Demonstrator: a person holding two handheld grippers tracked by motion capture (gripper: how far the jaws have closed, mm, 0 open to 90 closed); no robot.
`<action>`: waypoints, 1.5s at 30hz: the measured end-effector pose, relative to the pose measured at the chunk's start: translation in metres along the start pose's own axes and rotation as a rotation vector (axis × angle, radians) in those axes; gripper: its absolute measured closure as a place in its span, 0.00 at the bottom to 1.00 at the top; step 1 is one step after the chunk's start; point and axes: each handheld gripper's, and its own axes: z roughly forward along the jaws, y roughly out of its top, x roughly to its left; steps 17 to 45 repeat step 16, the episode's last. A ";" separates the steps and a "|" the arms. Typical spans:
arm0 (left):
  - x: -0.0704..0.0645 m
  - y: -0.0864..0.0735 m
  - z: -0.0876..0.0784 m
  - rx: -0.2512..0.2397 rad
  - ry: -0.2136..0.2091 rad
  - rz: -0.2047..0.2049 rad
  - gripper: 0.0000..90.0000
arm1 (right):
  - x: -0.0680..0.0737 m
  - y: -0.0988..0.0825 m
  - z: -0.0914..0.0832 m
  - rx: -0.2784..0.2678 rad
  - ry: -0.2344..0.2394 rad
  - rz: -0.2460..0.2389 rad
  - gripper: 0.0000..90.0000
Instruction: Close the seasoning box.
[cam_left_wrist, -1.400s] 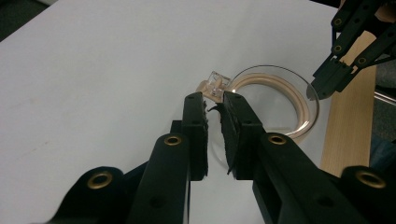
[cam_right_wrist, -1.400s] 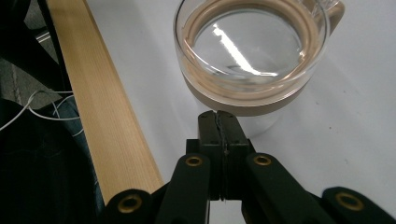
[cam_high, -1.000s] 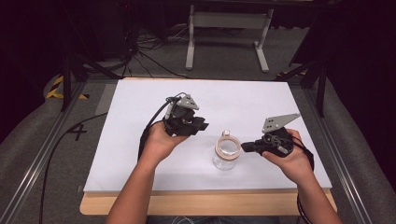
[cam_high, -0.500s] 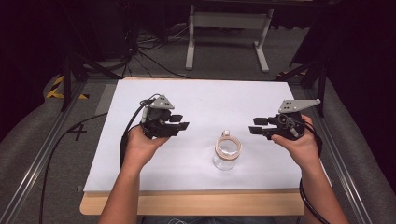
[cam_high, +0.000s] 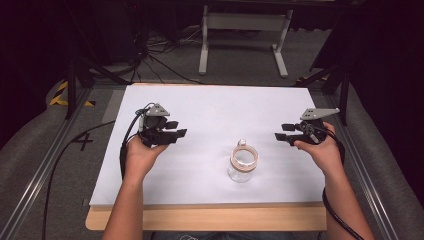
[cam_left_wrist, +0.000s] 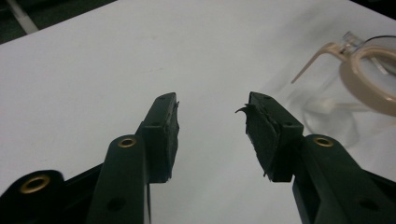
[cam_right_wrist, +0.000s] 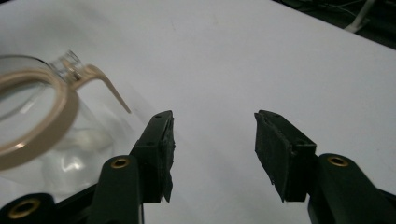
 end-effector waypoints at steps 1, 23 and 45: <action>0.003 -0.002 0.002 0.005 0.003 0.004 0.59 | -0.003 -0.004 0.004 0.014 -0.007 -0.003 0.52; 0.021 -0.020 0.020 0.039 -0.003 -0.042 0.53 | -0.024 -0.036 0.037 0.111 -0.007 0.040 0.52; 0.021 -0.020 0.020 0.039 -0.003 -0.042 0.53 | -0.024 -0.036 0.037 0.111 -0.007 0.040 0.52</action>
